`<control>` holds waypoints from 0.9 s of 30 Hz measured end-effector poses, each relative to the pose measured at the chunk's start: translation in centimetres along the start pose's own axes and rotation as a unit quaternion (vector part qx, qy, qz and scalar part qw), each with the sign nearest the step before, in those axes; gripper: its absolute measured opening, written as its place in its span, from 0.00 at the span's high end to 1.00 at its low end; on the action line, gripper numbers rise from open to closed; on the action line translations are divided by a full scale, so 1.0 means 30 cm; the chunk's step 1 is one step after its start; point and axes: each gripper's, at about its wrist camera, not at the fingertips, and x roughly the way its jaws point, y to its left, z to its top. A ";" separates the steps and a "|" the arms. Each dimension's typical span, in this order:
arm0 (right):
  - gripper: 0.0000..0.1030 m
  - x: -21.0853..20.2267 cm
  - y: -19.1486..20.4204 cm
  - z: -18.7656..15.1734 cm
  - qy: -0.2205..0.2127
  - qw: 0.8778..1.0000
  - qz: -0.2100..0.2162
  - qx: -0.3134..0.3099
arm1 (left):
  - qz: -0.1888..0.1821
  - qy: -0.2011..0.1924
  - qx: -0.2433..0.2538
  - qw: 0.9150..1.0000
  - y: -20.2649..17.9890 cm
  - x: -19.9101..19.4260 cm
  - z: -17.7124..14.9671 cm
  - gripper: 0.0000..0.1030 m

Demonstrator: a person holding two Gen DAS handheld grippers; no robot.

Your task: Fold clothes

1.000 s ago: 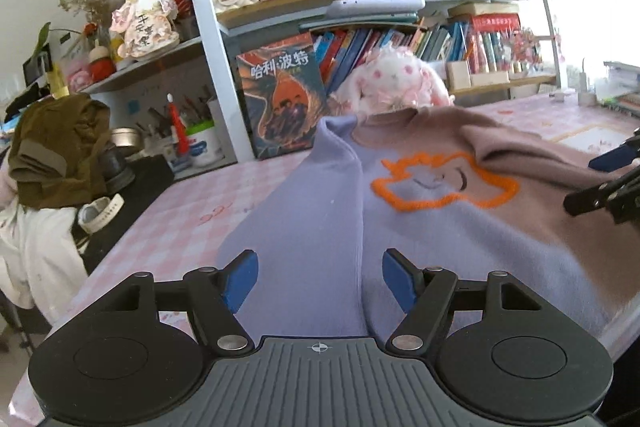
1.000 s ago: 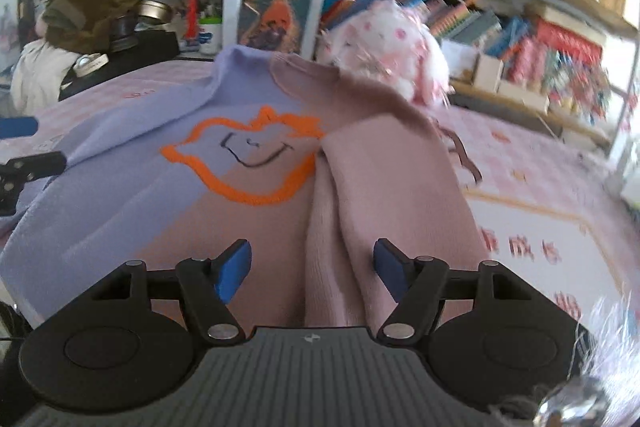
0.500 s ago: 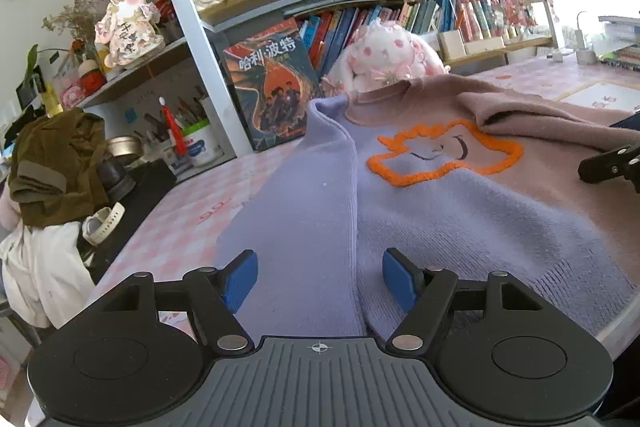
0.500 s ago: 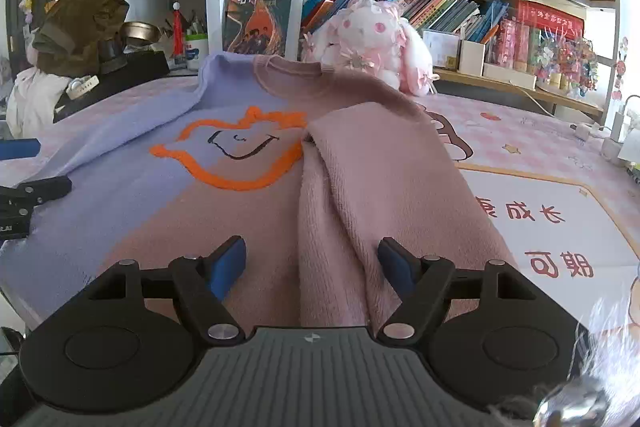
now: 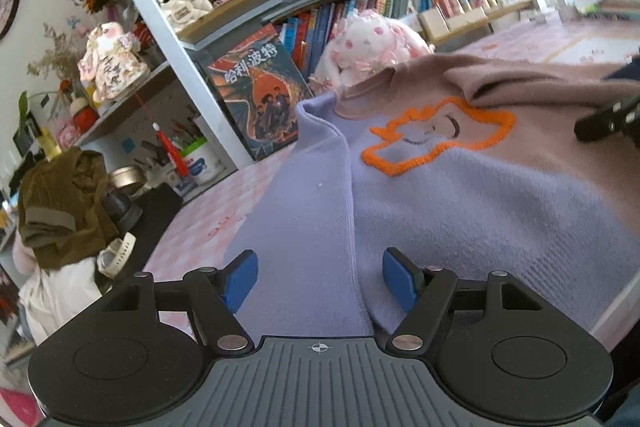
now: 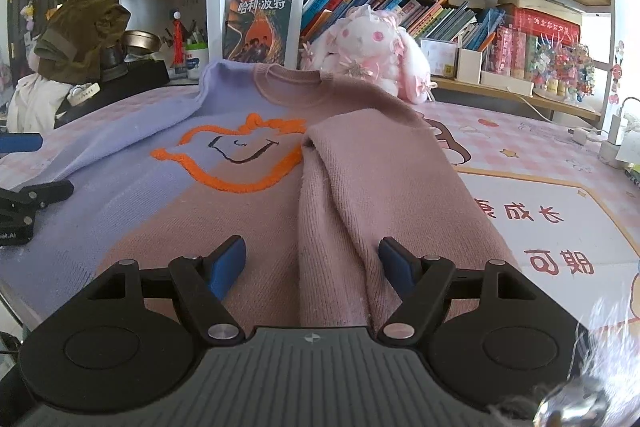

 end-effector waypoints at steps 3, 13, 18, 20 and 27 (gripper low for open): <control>0.30 0.000 -0.001 -0.002 -0.002 1.000 0.001 -0.001 | 0.003 0.001 0.007 1.000 -0.003 0.008 0.004 0.32; 0.30 0.000 -0.002 -0.004 -0.005 1.000 0.002 -0.002 | 0.020 0.001 -0.074 0.997 0.220 0.104 0.041 0.97; 0.30 -0.001 -0.001 -0.004 -0.004 1.000 0.002 -0.001 | 0.059 0.013 -0.189 0.980 0.561 0.238 0.080 0.97; 0.30 -0.002 -0.001 -0.004 -0.003 1.000 0.001 -0.001 | 0.079 0.029 -0.206 0.975 0.662 0.309 0.099 0.96; 0.30 -0.001 0.002 -0.002 -0.001 1.000 -0.005 0.002 | 0.152 0.037 -0.281 0.947 0.826 0.393 0.130 0.73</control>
